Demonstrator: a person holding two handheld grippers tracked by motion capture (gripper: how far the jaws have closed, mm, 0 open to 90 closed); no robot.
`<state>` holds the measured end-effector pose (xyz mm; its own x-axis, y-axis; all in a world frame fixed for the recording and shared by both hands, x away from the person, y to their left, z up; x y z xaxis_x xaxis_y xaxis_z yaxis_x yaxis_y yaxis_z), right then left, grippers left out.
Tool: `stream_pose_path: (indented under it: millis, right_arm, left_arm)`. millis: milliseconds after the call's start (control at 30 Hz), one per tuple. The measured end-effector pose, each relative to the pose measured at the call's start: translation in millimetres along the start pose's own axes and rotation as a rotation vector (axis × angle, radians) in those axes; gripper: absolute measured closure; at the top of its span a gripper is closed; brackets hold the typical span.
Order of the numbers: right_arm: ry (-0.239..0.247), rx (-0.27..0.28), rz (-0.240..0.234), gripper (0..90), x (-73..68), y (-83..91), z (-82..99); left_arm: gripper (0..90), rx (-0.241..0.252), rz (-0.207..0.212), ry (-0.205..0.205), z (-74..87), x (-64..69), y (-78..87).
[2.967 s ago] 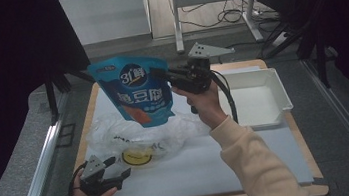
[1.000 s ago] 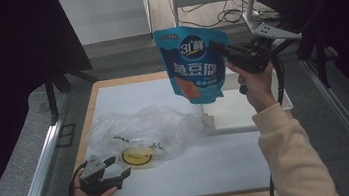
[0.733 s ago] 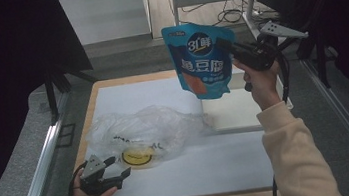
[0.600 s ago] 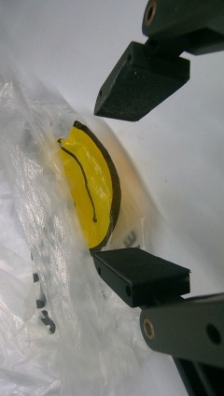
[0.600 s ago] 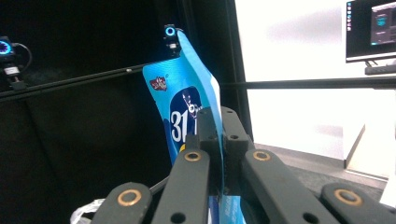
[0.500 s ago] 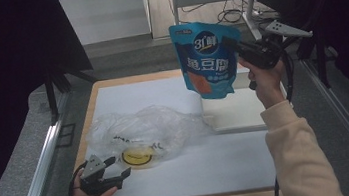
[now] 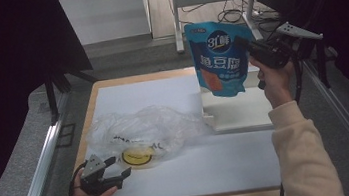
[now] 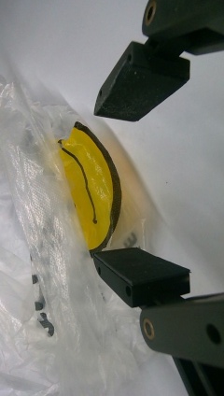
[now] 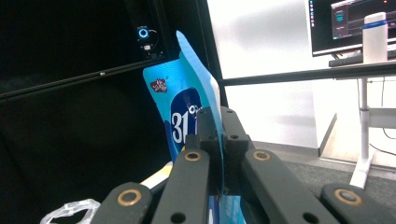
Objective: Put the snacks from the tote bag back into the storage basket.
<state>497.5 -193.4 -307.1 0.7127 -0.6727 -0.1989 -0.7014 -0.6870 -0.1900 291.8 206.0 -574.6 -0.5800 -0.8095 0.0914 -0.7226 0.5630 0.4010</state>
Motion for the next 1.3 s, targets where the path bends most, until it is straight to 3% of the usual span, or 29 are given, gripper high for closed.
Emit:
stream_pose_path:
  millis: [700,1300]
  right_arm:
    - [-0.013,-0.032,0.065,89.3,31.9,9.8,14.5]
    - [-0.007,-0.115,0.063,89.2,44.4,-8.5,51.3]
  left_arm:
    - [25.9,-0.013,-0.006,-0.004,1.5,0.1,-1.1]
    - [25.7,-0.018,-0.004,-0.005,2.3,0.0,-1.5]
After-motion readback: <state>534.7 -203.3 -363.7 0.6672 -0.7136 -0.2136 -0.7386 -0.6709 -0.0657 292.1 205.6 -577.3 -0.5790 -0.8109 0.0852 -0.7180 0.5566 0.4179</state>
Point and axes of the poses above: each handheld gripper's, and its own axes: y roughly backward along the jaws, z roughly out of its underside, x roughly to its right, the point moved 9 cm from there along -y, roughly forward along the jaws, and after that the axes turned 11 degrees about x, right-handed, at the moved point
